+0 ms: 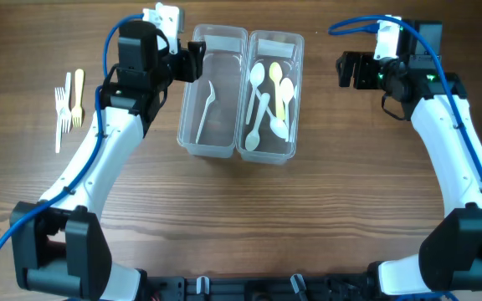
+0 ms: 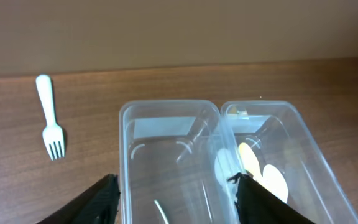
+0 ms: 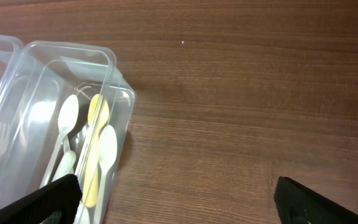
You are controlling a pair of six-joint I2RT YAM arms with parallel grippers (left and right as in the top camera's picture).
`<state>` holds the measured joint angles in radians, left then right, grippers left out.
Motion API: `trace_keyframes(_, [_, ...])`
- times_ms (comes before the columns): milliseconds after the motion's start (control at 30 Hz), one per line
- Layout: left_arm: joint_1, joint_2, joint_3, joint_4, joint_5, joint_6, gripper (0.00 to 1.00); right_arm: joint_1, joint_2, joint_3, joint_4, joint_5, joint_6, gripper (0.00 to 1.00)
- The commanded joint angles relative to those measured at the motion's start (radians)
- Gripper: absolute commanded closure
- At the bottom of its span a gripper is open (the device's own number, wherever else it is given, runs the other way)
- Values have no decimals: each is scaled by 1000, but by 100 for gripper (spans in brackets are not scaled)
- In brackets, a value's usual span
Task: Pack container
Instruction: 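Carry the white fork into the left compartment and release it, then move the left gripper to the light-blue fork and grasp it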
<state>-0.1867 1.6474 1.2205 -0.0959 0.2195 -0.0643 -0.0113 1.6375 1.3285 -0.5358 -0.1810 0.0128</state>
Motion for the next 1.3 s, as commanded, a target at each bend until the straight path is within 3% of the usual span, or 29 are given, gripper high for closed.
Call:
trace_keyframes(0, [6,-17,8,-17,-4,8,35,0,-11,2,3,9,-11,0])
trace_keyframes(233, [6,-17,8,-25,-4,8,36,0,-11,2,3,9,-11,0])
trace_keyframes(400, [6,-23,8,-85,35,8,46,0,-11,2,3,9,-11,0])
trace_keyframes(533, [6,-32,8,-207,158,8,54,0,-11,2,3,9,-11,0])
trace_keyframes(700, [6,-32,8,-244,184,8,76,0,-11,2,3,9,-11,0])
trace_keyframes(767, [6,-32,8,-231,183,8,94,0,-11,2,3,9,-11,0])
trace_keyframes(867, [6,-32,8,-177,139,9,96,0,-11,2,3,9,-11,0])
trace_keyframes(1000, [6,-31,8,-68,-50,10,96,0,-11,2,3,9,-11,0])
trace_keyframes(1067, [6,-22,8,-3,-130,70,96,0,-11,2,3,9,-11,0])
trace_keyframes(1167, [12,29,8,122,-146,162,96,0,-11,2,3,9,-11,0])
trace_keyframes(1267, [42,158,8,315,-142,165,96,0,-11,2,3,9,-11,0])
